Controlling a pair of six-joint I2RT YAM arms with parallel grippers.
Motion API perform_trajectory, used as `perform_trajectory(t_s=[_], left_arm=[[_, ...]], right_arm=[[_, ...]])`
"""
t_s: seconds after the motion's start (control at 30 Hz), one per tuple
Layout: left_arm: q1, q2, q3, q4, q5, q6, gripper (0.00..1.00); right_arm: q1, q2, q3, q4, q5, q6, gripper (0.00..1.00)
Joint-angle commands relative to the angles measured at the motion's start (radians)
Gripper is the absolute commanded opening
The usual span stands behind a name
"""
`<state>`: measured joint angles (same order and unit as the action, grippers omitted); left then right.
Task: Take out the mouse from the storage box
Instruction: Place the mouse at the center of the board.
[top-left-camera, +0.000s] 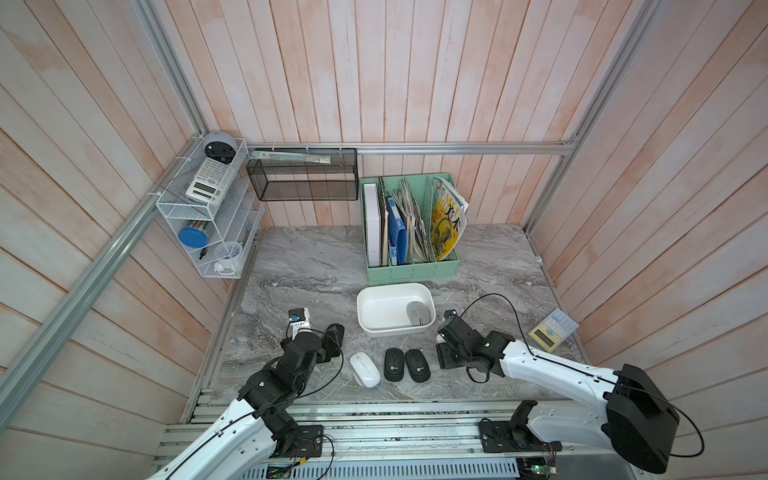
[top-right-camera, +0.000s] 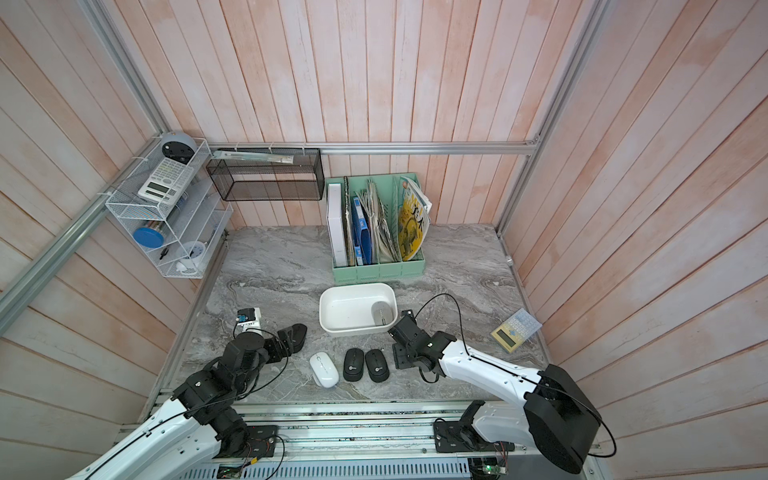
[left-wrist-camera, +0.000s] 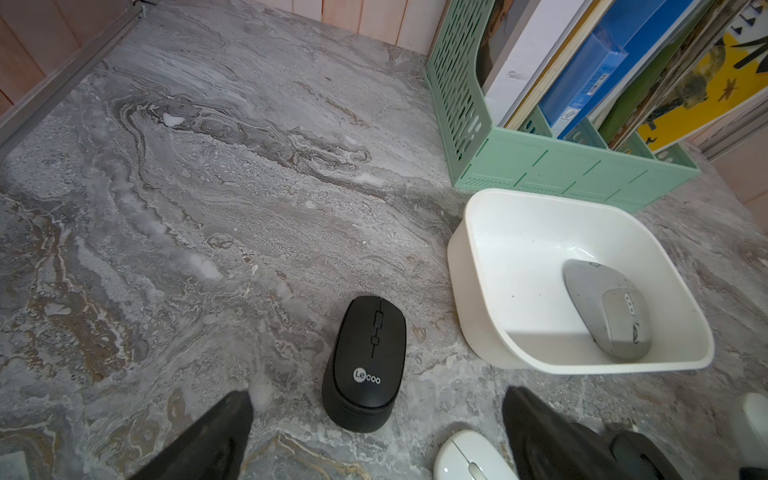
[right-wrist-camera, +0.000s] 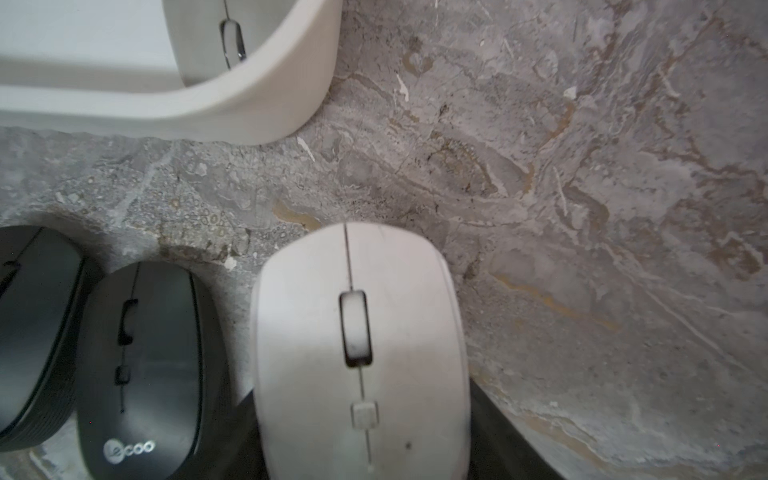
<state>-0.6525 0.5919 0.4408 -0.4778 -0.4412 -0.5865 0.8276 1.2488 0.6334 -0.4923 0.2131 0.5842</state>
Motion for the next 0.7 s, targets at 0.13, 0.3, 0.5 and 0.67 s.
perform_trajectory(t_s=[0.13,0.3,0.5,0.67], left_arm=[[0.006,-0.003,-0.002,0.018,0.011,0.014,1.0],[0.005,0.0,-0.002,0.019,0.012,0.014,1.0],[0.006,0.001,-0.002,0.019,0.012,0.013,1.0],[0.006,0.001,-0.002,0.021,0.012,0.014,1.0]], right_arm=[[-0.001,0.079,0.006,0.065,-0.052,0.028,0.57],[-0.002,0.089,0.005,0.067,-0.046,0.025,0.58],[-0.001,0.095,0.0,0.063,-0.044,0.03,0.6],[0.001,0.103,0.001,0.064,-0.047,0.029,0.66]])
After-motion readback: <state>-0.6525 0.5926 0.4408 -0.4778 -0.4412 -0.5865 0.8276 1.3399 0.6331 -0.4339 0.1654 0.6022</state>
